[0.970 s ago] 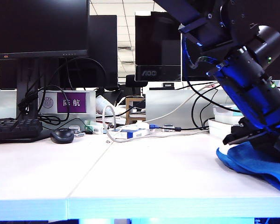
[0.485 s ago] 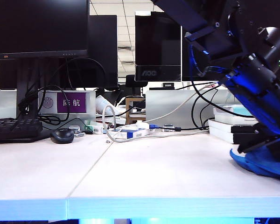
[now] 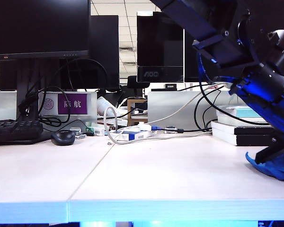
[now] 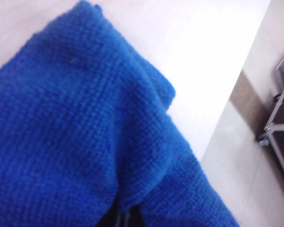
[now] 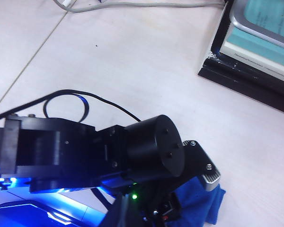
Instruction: Wipe the table from left to right using the rag.
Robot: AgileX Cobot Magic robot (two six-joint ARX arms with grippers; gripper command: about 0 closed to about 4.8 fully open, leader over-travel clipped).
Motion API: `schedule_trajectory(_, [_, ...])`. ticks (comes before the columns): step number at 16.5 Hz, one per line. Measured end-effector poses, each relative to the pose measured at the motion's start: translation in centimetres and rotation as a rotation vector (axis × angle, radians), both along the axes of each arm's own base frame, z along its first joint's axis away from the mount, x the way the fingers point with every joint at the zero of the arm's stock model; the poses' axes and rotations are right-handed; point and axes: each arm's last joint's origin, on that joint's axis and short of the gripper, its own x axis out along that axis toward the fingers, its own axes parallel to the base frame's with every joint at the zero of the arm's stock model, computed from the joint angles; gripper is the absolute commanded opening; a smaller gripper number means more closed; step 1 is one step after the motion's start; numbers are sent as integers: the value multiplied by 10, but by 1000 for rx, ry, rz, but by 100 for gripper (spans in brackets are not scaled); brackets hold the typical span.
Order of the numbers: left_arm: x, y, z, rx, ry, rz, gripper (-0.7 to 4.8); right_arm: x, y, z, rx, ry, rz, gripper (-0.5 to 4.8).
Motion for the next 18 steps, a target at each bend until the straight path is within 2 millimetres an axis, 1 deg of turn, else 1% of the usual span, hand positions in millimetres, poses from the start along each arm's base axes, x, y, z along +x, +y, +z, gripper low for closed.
schedule_trajectory(4, [2, -4, 1, -49, 19, 39, -6, 0, 0, 0, 0, 0, 0, -1])
schedule_trajectory(9, [6, -15, -9, -83, 76, 64, -6, 0, 1, 1, 16, 0, 14, -1])
schedule_trajectory(18, [8, -22, -9, -128, 105, 72, -6, -3, -2, 4, 34, -27, 15, -1])
